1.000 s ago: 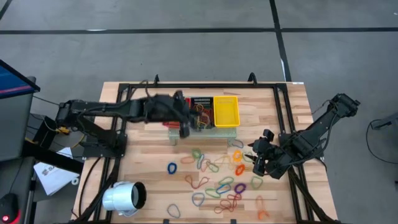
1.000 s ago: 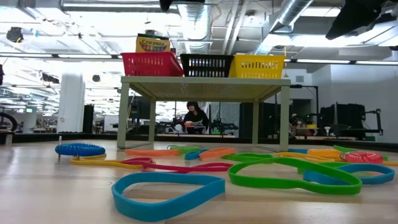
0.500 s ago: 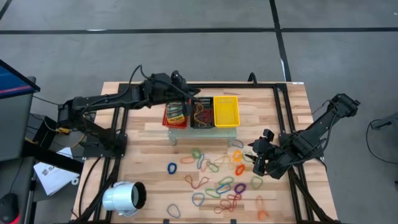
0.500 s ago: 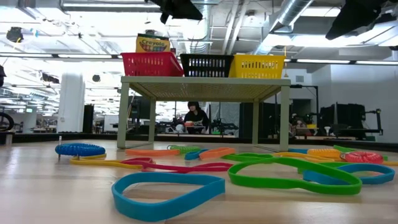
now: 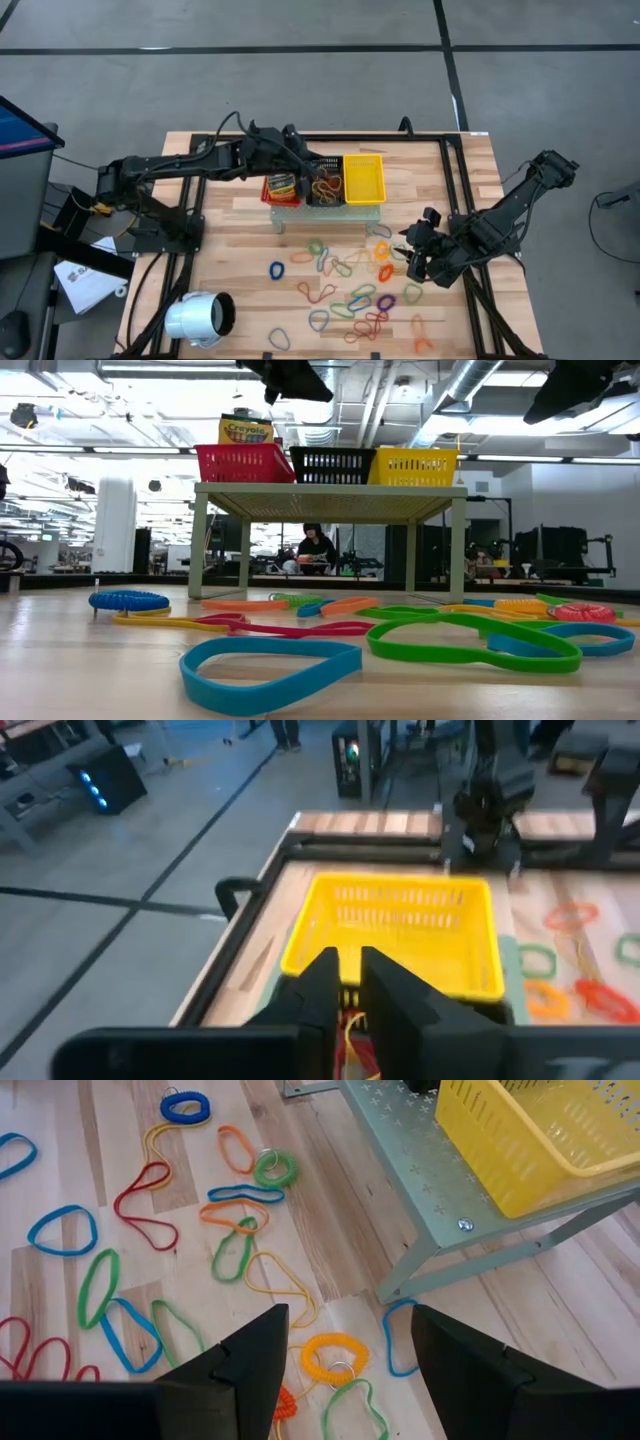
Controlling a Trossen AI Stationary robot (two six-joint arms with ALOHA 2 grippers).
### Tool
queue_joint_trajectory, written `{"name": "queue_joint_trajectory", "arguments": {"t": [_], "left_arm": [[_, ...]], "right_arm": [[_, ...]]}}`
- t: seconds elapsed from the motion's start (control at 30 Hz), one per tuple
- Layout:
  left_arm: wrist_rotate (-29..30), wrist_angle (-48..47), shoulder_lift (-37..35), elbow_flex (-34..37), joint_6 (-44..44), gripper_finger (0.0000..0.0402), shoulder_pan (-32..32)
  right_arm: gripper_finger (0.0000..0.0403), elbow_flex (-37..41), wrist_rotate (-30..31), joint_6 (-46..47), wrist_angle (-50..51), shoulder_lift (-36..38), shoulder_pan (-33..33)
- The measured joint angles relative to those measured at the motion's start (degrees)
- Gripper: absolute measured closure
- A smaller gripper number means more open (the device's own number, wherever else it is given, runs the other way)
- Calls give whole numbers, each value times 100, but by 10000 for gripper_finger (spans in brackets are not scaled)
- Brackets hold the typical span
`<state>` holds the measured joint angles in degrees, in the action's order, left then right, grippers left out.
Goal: Pick & Place Office Desk Supplies
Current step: Put the blue rubber band into the black bin on the shelf
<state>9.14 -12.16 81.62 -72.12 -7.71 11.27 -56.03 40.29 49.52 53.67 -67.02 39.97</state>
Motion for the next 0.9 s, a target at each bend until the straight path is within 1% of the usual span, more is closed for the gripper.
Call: {"name": "queue_joint_trajectory", "arguments": {"t": [0.13, 0.2, 0.3, 0.4, 0.57, 0.7, 0.8, 0.9], "left_arm": [[15, -120, -2, -2, -132, 301, -72], [42, -462, -68, 3, -134, 270, -231], [5, -1051, -213, -10, -280, 232, -715], [-6, -1712, -267, -8, -146, 204, -1417], [35, -2509, -249, 21, 1107, 175, -2936], [277, -2484, -113, 285, 2120, 168, -4151], [680, -2439, 132, 366, 2922, 168, -4783], [750, -2280, 544, 363, 3328, 168, -5038]], "right_arm": [[194, 0, -2, 2, 0, 1, 0], [194, 1, -2, 2, 0, 1, 0], [194, 1, -2, 2, 0, 2, 0], [194, 0, -2, 2, 5, 0, 0], [194, 0, -2, 2, -37, 2, 0], [194, 0, -2, 2, -37, 2, 2], [194, 0, -2, 0, -28, -2, -2], [194, 0, 0, -28, -23, -2, -1]]}}
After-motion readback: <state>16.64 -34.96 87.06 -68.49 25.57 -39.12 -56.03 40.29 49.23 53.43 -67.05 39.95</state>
